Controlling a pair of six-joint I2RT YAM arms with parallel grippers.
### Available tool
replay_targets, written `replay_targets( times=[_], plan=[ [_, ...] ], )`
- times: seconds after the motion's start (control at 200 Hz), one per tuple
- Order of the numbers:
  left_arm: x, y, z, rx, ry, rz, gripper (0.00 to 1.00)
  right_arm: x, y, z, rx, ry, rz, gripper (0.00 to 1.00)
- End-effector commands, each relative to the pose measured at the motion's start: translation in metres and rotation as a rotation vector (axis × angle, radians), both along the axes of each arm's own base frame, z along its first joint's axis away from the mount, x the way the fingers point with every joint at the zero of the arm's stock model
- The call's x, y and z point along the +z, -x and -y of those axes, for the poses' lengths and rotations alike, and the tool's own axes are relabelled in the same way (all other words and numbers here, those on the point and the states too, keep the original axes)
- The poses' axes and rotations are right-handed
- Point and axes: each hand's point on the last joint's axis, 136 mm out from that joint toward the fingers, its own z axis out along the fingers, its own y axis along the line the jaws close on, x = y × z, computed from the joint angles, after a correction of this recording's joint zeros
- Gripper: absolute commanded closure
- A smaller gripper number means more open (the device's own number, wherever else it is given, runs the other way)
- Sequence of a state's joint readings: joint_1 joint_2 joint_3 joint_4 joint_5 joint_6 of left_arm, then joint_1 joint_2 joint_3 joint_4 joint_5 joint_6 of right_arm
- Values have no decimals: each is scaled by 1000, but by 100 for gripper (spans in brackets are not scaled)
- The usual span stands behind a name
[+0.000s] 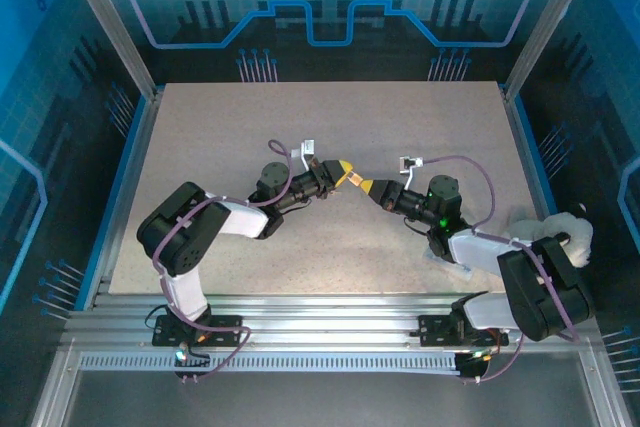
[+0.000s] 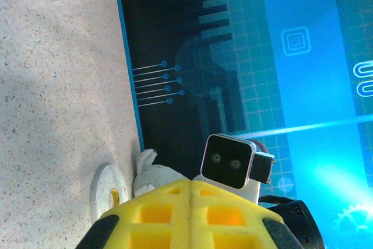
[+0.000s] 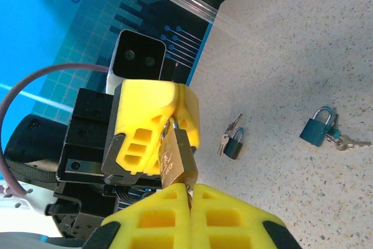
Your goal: Lock with the key
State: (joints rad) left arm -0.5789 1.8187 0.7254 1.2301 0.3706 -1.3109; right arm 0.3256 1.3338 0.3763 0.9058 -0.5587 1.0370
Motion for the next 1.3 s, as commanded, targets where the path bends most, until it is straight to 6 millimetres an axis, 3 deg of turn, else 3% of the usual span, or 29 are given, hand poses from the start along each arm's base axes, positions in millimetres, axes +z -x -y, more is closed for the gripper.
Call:
replay_targets(
  times=[0.0, 1.296],
  plan=[
    [20, 1, 2, -4, 68, 60, 100, 22, -2, -3, 30, -40, 79, 100],
    [45, 0, -12, 70, 79, 190, 100, 23, -1, -6, 52, -92, 61, 100]
  ],
)
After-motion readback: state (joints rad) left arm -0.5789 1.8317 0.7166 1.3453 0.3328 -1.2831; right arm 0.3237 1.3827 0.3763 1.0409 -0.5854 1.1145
